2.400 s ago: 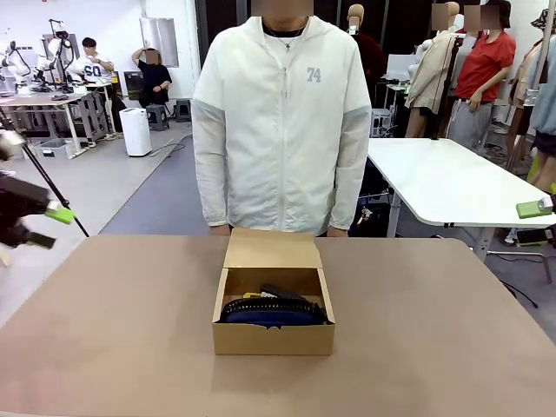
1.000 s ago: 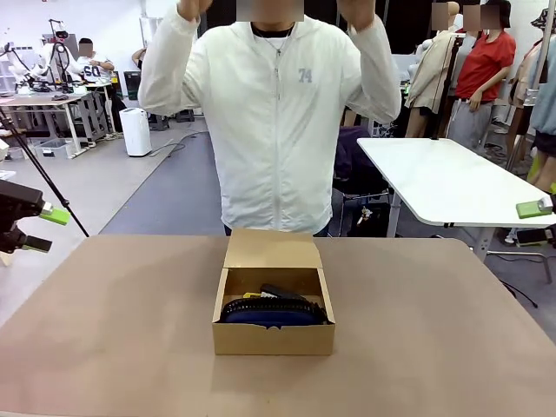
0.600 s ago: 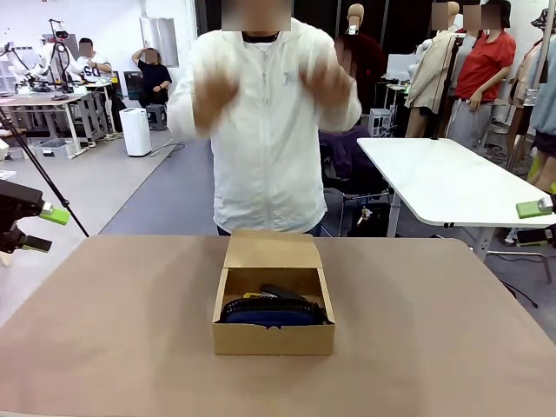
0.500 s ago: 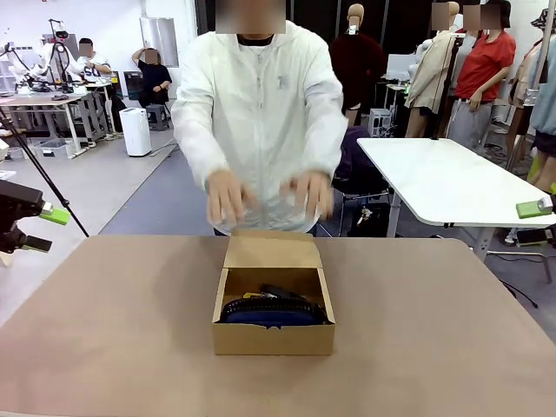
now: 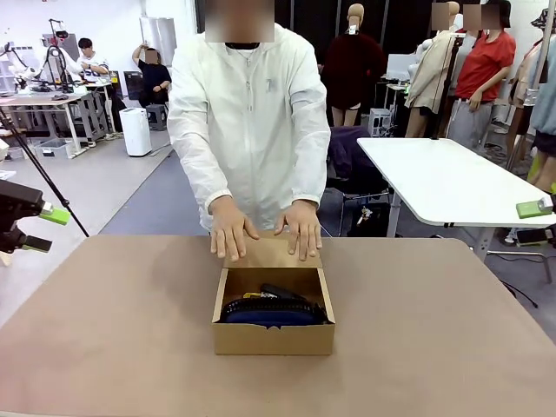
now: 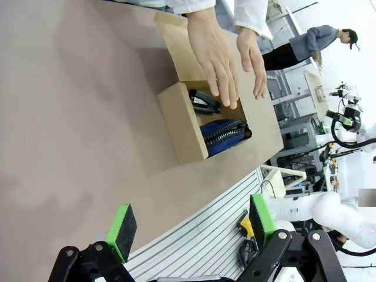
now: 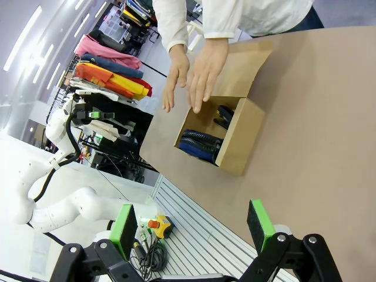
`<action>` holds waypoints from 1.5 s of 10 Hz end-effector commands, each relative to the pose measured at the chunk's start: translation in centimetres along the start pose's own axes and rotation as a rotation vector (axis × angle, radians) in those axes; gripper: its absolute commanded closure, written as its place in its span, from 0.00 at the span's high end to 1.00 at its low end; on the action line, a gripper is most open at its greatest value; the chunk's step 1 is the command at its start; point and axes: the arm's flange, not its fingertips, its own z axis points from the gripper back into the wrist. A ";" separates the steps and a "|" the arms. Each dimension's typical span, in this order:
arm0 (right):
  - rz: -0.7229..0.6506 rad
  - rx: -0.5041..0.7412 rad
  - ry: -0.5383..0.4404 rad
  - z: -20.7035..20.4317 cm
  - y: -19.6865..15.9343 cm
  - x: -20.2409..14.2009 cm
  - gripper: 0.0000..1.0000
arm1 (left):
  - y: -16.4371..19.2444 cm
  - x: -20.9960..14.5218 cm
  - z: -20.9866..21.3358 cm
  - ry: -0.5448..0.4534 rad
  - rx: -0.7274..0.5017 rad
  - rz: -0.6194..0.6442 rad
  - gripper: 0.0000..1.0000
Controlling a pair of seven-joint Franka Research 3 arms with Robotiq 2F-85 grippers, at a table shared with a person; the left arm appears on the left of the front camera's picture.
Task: Pack the items into the box.
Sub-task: Close the Mailer Box.
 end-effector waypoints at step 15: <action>0.047 -0.075 0.115 -21.3 -4.8 -0.5 1.00 | 2.9 3.2 -19.1 -0.108 0.075 0.229 1.00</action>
